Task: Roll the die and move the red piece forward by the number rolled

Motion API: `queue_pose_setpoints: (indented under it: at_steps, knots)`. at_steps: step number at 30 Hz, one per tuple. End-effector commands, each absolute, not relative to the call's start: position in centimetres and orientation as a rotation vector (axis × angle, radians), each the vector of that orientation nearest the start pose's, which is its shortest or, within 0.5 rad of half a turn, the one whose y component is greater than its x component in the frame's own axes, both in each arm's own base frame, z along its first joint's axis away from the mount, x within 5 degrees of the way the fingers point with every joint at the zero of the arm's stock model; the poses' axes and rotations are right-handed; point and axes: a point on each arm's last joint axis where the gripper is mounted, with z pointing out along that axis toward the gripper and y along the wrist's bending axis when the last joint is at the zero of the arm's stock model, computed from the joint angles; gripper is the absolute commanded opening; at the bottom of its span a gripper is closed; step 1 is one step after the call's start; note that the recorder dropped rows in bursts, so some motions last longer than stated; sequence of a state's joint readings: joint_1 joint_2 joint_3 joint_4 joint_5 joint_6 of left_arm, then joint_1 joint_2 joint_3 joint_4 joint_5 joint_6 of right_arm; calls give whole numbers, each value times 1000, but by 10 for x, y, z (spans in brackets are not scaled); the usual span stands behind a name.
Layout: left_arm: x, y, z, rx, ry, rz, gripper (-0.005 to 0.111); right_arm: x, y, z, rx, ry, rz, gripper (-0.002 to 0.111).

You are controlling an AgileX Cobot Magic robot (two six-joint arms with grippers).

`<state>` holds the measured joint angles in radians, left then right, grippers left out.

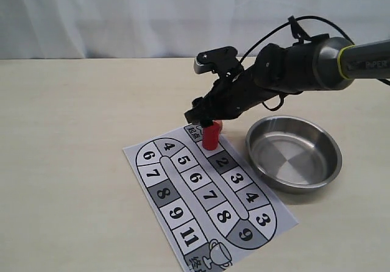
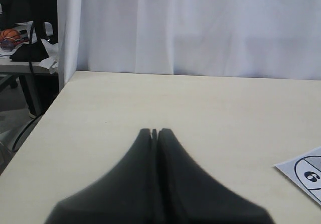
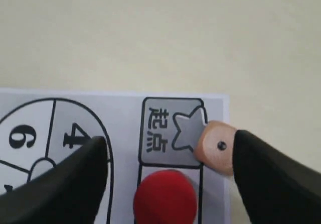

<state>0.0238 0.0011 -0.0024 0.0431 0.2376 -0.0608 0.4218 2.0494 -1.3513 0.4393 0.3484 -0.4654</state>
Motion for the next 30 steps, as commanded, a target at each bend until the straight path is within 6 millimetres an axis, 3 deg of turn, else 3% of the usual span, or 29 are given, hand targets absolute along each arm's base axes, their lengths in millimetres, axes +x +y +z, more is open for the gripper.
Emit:
queue_pose_setpoints:
  at_steps: [1,2,6,11,16,21,30]
  knots:
    - [56,2,193,-47,1710,9,0,393,186,176,-552,2402,355,66]
    - [56,2,193,-47,1710,9,0,394,185,177,-524,2413,364,64]
    - [56,2,193,-47,1710,9,0,399,168,176,-404,2467,382,35]
    - [55,2,192,-47,1715,9,0,409,119,175,-292,2546,354,4]
    - [55,2,192,-47,1715,9,0,417,60,172,-186,2600,268,4]
    - [55,2,192,-47,1715,9,0,418,36,171,-196,2627,183,4]
    - [55,2,192,-47,1715,9,0,415,-10,168,-66,2680,98,4]
